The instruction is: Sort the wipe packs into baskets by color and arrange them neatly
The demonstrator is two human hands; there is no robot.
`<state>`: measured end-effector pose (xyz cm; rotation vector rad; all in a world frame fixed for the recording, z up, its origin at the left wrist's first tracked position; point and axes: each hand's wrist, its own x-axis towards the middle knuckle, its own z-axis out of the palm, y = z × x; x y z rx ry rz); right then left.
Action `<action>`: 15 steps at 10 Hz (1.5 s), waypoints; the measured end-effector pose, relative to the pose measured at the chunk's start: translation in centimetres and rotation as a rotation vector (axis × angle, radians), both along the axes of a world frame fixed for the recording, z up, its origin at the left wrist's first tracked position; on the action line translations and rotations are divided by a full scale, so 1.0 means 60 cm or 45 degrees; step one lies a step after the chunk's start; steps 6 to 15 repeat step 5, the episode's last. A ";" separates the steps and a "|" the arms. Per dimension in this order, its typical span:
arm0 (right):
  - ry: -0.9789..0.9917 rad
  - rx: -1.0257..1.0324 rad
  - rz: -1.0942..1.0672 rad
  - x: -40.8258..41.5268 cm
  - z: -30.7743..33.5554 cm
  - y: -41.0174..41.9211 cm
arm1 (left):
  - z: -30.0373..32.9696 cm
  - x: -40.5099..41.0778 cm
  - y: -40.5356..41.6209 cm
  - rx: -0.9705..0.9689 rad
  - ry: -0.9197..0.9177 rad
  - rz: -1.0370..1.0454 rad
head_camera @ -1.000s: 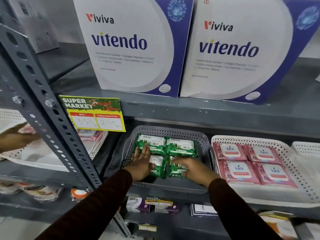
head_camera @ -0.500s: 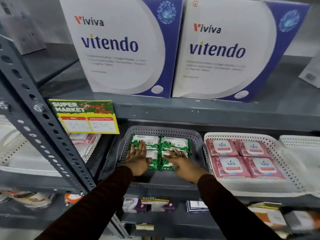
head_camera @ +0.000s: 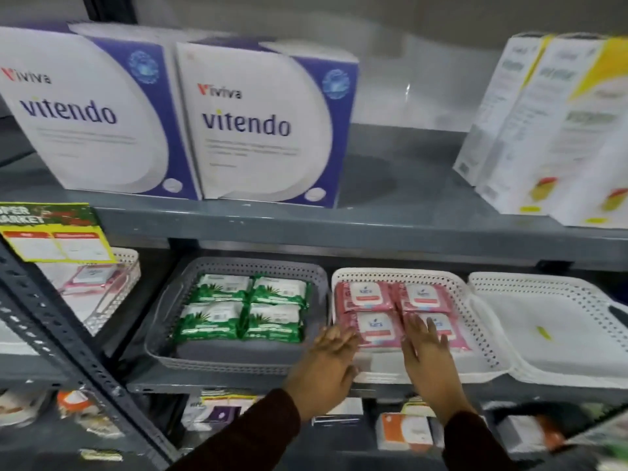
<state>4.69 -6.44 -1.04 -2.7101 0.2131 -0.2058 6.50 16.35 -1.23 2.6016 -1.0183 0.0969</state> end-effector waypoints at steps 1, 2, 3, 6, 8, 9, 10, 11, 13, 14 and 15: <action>-0.038 -0.199 -0.012 -0.040 0.006 -0.036 | -0.009 -0.023 -0.067 0.250 -0.034 0.075; -0.075 -0.192 0.050 -0.076 0.002 -0.068 | -0.016 -0.026 -0.084 0.374 -0.062 0.235; -0.008 -0.242 0.169 -0.088 0.000 -0.091 | -0.019 -0.031 -0.093 0.425 -0.031 0.363; -0.177 -0.032 0.389 -0.100 0.012 -0.090 | 0.033 -0.092 -0.130 0.133 -0.426 0.261; -0.177 -0.032 0.389 -0.100 0.012 -0.090 | 0.033 -0.092 -0.130 0.133 -0.426 0.261; -0.177 -0.032 0.389 -0.100 0.012 -0.090 | 0.033 -0.092 -0.130 0.133 -0.426 0.261; -0.177 -0.032 0.389 -0.100 0.012 -0.090 | 0.033 -0.092 -0.130 0.133 -0.426 0.261; -0.177 -0.032 0.389 -0.100 0.012 -0.090 | 0.033 -0.092 -0.130 0.133 -0.426 0.261; -0.177 -0.032 0.389 -0.100 0.012 -0.090 | 0.033 -0.092 -0.130 0.133 -0.426 0.261; -0.177 -0.032 0.389 -0.100 0.012 -0.090 | 0.033 -0.092 -0.130 0.133 -0.426 0.261; -0.177 -0.032 0.389 -0.100 0.012 -0.090 | 0.033 -0.092 -0.130 0.133 -0.426 0.261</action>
